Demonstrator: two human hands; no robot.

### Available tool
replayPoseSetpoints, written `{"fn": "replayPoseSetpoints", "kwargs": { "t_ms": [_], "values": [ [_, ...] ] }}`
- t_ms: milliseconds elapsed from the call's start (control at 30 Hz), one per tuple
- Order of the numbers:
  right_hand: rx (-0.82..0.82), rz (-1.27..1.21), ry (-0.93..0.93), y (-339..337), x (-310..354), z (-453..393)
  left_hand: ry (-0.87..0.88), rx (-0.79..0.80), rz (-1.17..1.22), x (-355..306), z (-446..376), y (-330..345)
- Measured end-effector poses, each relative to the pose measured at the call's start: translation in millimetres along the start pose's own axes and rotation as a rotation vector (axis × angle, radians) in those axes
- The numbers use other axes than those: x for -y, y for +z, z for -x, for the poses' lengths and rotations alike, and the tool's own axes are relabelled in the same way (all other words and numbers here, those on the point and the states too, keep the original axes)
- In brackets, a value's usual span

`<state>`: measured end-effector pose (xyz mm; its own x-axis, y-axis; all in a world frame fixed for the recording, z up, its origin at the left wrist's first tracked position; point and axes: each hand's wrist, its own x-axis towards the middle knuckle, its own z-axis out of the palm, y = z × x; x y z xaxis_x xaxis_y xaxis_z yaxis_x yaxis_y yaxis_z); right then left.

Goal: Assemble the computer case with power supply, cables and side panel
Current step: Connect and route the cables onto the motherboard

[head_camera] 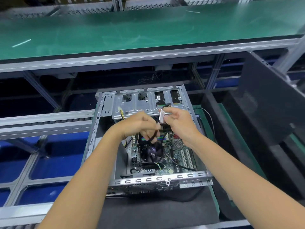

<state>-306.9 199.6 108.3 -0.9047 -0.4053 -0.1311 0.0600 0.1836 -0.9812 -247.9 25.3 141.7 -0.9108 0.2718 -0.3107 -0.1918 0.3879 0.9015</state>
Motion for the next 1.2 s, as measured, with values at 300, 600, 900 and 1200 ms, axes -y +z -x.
{"fn": "replayPoseSetpoints", "kwargs": {
  "t_ms": [300,600,900,1200],
  "values": [
    [0.060,-0.026,0.007,1,-2,3,-0.063,-0.398,0.009,-2,-29,17],
    [0.052,-0.017,0.377,0,-5,3,-0.178,-0.550,0.318,3,-35,25],
    [0.000,0.015,0.448,-4,-3,4,-0.267,-0.402,0.475,15,-40,35],
    [-0.035,0.041,0.503,-3,0,11,-0.352,-0.458,0.961,4,-55,53]
  ]
}}
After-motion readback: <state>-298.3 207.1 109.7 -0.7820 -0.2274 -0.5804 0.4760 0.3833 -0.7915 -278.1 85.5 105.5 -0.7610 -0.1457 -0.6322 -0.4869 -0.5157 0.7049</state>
